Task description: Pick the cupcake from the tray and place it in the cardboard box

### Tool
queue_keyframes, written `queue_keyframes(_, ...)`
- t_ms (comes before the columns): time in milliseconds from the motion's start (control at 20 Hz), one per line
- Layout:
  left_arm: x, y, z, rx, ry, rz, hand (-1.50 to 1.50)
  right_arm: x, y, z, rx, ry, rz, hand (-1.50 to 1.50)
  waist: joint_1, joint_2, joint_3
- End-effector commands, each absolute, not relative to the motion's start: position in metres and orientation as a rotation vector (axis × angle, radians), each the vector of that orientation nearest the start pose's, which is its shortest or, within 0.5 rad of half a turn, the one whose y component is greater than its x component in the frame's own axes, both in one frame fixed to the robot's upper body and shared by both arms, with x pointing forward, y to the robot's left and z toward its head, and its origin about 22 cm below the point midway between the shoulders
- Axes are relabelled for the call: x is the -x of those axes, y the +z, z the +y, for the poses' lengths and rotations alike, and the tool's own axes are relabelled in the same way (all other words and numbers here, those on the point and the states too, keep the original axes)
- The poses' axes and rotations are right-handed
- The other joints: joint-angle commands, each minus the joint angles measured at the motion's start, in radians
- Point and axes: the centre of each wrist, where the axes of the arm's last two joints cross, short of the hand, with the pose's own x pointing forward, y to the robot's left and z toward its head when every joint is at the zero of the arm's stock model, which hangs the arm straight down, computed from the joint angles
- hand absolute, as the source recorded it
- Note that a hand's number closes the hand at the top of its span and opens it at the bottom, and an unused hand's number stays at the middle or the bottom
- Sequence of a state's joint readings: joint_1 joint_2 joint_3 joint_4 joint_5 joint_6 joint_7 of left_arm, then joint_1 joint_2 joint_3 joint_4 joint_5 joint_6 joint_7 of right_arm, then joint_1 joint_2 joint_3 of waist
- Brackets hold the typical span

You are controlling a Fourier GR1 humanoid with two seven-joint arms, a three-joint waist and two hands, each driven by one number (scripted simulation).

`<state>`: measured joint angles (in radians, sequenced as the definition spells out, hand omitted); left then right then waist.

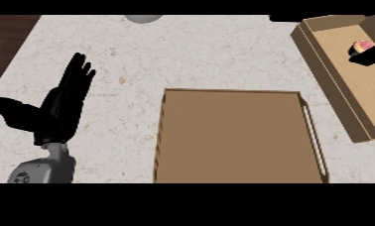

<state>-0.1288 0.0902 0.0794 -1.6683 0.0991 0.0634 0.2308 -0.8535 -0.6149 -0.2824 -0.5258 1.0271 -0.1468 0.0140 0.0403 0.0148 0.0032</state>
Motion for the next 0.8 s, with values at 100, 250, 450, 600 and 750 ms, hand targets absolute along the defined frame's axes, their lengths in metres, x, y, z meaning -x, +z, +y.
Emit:
queue_keyframes(100, -0.268, 0.055, 0.245, -0.029, 0.074, -1.567, 0.0, -0.411, 0.15, -0.41, 1.356, 0.428, -1.477, -1.5, 0.001, 0.004, 0.002)
queue_keyframes(250, -0.269, 0.053, 0.242, -0.043, 0.099, -1.546, 0.0, -0.407, 0.153, -0.421, 1.214, 0.295, -1.601, -1.5, -0.018, -0.002, 0.001)
queue_keyframes(450, -0.268, 0.054, 0.255, -0.079, 0.108, -1.54, 0.0, -0.412, 0.151, -0.414, 0.989, 0.042, -1.65, -1.5, -0.029, -0.01, -0.001)
queue_keyframes(600, -0.265, 0.055, 0.256, -0.065, 0.103, -1.555, 0.0, -0.402, 0.162, -0.438, 0.854, -0.127, -1.704, -1.5, -0.03, -0.01, -0.001)
queue_keyframes(750, -0.258, 0.056, 0.268, -0.046, 0.091, -1.536, 0.0, -0.384, 0.155, -0.464, 0.805, -0.207, -1.729, -1.5, -0.028, -0.011, -0.002)
